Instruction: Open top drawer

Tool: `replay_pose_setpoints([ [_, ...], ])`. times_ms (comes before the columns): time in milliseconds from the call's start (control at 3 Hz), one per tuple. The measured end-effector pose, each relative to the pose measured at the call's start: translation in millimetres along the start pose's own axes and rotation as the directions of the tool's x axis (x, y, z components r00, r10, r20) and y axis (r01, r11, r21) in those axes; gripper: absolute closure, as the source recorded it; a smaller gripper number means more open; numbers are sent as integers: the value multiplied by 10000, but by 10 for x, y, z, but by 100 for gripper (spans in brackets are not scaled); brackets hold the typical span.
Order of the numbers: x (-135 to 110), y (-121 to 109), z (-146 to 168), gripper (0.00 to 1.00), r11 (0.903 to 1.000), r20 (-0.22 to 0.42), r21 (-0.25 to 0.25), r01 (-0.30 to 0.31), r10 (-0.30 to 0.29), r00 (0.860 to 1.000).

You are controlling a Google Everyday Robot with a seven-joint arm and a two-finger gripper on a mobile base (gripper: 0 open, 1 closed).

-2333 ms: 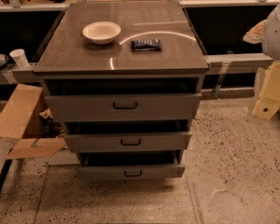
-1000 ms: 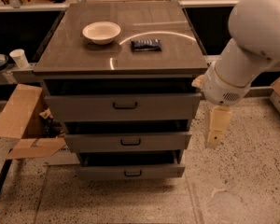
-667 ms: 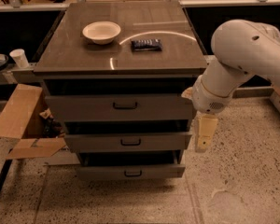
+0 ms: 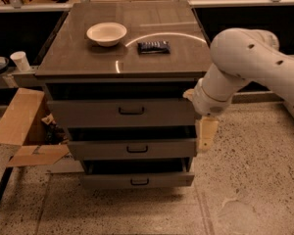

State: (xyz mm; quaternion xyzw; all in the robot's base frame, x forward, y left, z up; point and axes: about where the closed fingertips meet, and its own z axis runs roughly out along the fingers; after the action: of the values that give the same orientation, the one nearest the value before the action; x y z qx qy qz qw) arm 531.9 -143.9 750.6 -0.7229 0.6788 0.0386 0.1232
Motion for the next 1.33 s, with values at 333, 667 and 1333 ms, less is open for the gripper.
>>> replay_pose_setpoints([
  [333,-42,-419,361,0,9969,-5,642,451,-452,9990],
  [667,-105,-718,616,0,9929,45,955,704,-712,9975],
  [1333,-198,-1093,997,0,9929,134,912,763,-779,9969],
])
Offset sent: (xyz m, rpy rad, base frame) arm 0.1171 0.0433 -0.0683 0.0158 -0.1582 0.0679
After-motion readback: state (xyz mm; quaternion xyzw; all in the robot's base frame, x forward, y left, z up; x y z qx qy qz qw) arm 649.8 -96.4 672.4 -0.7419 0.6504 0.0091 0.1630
